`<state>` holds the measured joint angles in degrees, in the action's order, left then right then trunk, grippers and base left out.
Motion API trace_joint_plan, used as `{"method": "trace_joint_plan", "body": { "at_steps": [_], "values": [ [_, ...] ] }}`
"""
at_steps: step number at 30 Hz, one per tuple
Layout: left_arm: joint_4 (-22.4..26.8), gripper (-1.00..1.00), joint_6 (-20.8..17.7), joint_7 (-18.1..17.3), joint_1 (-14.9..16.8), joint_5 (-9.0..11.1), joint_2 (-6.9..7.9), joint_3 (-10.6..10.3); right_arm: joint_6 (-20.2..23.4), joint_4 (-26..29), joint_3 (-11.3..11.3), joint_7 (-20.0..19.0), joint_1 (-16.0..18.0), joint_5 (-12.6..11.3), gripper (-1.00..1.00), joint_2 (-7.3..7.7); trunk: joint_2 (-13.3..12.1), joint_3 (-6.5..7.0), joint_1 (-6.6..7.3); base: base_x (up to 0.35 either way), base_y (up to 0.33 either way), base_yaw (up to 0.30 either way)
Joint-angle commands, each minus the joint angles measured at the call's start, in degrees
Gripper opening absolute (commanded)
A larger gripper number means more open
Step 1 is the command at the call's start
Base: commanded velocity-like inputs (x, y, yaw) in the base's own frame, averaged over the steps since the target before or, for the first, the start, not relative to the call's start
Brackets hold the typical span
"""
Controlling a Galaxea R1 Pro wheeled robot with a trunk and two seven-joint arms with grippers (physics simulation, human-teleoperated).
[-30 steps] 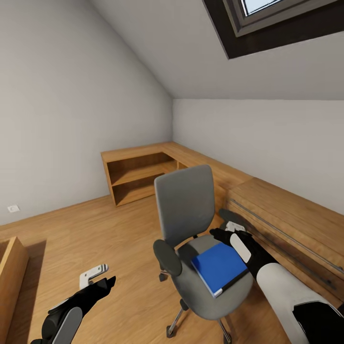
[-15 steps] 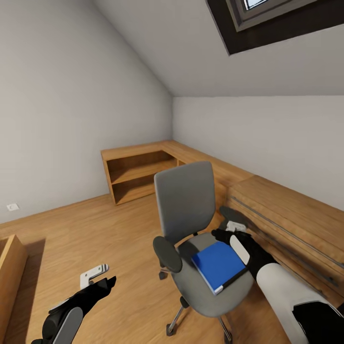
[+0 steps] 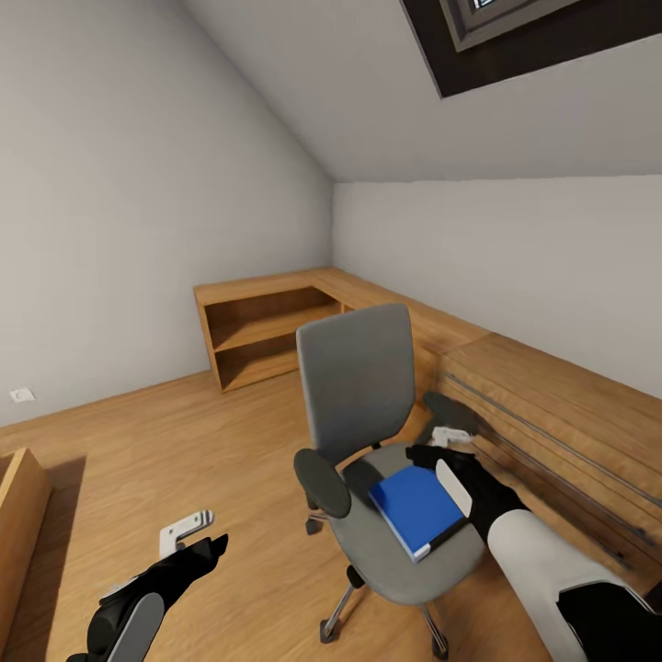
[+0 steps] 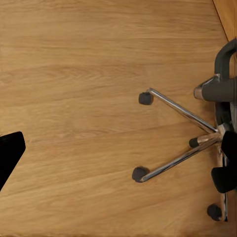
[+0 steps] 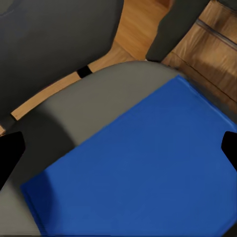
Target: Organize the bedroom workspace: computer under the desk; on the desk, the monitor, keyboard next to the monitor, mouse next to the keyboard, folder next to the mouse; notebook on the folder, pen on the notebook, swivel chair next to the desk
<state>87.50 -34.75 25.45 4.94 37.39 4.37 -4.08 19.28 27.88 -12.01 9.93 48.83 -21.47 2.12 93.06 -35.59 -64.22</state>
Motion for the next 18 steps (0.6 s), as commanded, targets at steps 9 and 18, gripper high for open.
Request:
{"method": "trace_joint_plan", "body": {
  "at_steps": [9, 18],
  "values": [
    [0.1, 1.0, -0.1, 0.6, 0.0, 0.2, -1.06, 0.4, -0.8, -2.8, -3.4, 0.4, 0.0, 2.1, 1.0, -2.85, 0.0, -0.06, 0.0, 0.0, 0.0, 0.0],
    [0.1, 1.0, 0.0, 0.6, 0.0, 0.2, -1.11, 0.4, -1.5, -2.9, -6.3, 0.4, 0.0, 5.0, 1.0, -3.35, 0.0, -0.06, 0.0, 0.0, 0.0, 0.0]
  ]
}}
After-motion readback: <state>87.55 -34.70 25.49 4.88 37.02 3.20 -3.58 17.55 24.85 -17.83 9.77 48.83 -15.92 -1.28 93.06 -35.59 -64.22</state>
